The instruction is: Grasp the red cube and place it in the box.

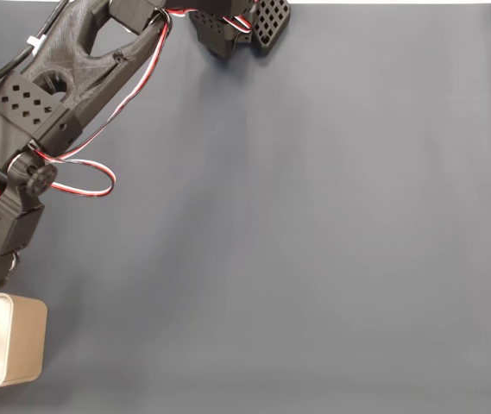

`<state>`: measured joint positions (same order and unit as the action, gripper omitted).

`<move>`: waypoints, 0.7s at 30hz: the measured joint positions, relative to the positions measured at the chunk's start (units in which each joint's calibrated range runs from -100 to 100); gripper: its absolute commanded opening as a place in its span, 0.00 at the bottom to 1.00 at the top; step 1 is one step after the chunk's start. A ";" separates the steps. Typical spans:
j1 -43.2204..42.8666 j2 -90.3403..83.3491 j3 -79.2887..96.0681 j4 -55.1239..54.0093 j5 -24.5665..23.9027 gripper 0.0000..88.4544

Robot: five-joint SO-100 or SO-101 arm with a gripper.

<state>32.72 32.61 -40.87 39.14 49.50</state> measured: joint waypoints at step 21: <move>0.30 0.00 0.00 -0.32 0.00 0.07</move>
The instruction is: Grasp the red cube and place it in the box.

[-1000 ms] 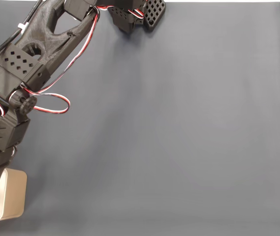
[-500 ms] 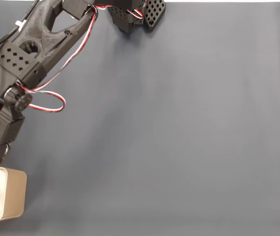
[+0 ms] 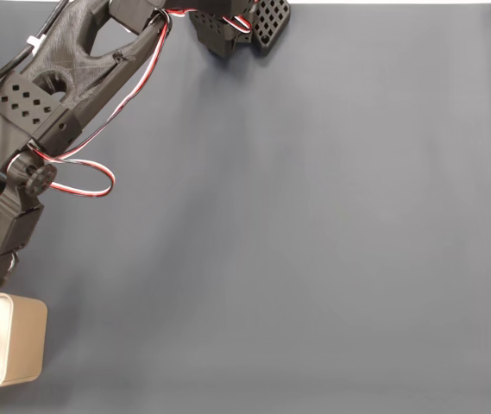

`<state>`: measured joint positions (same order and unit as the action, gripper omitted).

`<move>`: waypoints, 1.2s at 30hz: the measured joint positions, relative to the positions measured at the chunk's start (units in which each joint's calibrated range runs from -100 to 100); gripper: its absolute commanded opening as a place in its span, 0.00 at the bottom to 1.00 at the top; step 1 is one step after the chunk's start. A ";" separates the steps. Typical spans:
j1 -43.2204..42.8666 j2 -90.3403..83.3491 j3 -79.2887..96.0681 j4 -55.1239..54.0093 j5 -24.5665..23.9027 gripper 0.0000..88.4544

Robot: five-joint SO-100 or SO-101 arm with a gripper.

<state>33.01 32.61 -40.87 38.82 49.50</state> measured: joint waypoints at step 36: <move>0.00 0.00 -3.16 1.51 -0.29 0.74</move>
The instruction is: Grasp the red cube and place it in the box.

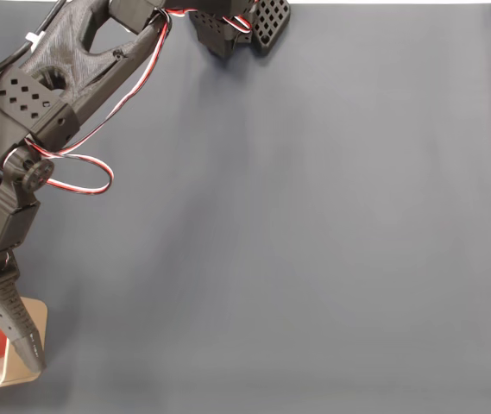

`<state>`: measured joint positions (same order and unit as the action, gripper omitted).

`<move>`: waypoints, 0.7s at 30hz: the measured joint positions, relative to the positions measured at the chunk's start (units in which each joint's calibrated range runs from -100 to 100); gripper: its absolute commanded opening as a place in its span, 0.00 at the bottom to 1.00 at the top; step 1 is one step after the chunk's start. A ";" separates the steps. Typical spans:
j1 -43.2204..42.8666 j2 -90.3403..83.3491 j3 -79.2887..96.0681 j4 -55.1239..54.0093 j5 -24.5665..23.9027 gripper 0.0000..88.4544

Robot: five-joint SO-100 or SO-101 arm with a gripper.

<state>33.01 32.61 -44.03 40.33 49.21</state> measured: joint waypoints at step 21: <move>0.00 0.00 0.00 0.00 -0.63 0.74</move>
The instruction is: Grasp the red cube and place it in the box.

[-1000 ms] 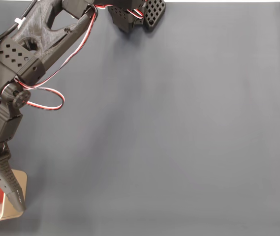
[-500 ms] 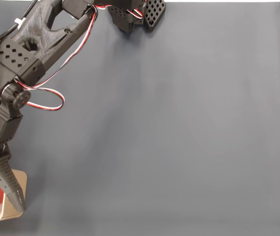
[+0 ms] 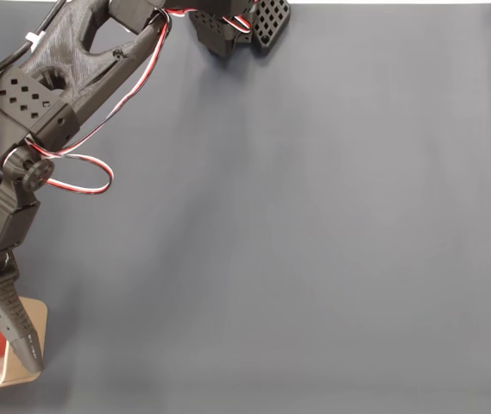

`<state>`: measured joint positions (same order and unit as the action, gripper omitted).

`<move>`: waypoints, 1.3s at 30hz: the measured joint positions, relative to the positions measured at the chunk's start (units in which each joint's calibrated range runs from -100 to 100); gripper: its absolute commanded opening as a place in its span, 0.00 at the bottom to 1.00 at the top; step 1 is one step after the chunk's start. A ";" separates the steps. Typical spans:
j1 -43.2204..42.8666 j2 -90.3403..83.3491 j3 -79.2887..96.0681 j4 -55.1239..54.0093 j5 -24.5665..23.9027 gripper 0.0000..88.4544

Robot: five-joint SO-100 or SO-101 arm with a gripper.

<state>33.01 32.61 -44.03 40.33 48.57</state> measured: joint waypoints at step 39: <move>-29.90 -79.03 97.20 -12.09 -0.44 0.00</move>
<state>3.12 -46.42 53.16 28.24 48.13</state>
